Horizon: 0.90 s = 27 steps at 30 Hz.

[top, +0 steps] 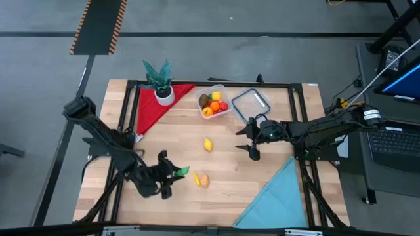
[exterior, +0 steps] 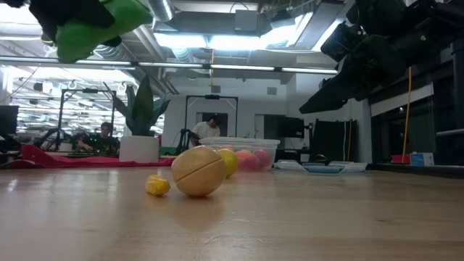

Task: Pick and placing Produce into tupperware
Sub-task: Put the green pea into the transparent container

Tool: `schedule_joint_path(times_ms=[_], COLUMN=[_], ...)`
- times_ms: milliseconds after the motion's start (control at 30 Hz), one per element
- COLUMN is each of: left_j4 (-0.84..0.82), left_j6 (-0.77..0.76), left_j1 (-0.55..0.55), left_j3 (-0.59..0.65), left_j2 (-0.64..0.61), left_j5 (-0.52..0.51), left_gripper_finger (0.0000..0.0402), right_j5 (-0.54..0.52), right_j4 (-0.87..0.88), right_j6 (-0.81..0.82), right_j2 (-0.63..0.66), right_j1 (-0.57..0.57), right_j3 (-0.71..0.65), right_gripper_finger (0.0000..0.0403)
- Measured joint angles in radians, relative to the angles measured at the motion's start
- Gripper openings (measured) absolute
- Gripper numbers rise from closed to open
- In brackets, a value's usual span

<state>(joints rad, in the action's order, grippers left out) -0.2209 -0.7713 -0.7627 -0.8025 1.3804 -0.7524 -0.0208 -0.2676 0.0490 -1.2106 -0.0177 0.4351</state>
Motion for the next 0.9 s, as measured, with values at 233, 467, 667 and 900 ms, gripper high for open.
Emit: schedule_joint_path(times_ms=[233,467,667,900], left_j4=[0.213,0.413,0.415,0.434], left_j6=[0.177,0.311,0.327,0.47], left_j1=[0.047,0.135,0.214,0.323], left_j3=[0.198,0.367,0.424,0.427], left_j2=[-0.172,-0.293,-0.317,-0.319], left_j5=[0.039,0.101,0.116,0.127], left_gripper_finger=[0.0114,0.0114,0.0116,0.0114], right_j5=[0.0,0.0,-0.03,-0.295], right_j4=[-0.002,-0.006,-0.026,-0.098], right_j6=[-0.004,-0.004,0.003,0.073], right_j2=[0.0,0.0,0.0,0.0], right_j1=[0.0,0.0,0.0,0.002], right_j3=[0.0,0.0,0.0,0.0], right_gripper_finger=[0.0291,0.0291,0.0291,0.0291])
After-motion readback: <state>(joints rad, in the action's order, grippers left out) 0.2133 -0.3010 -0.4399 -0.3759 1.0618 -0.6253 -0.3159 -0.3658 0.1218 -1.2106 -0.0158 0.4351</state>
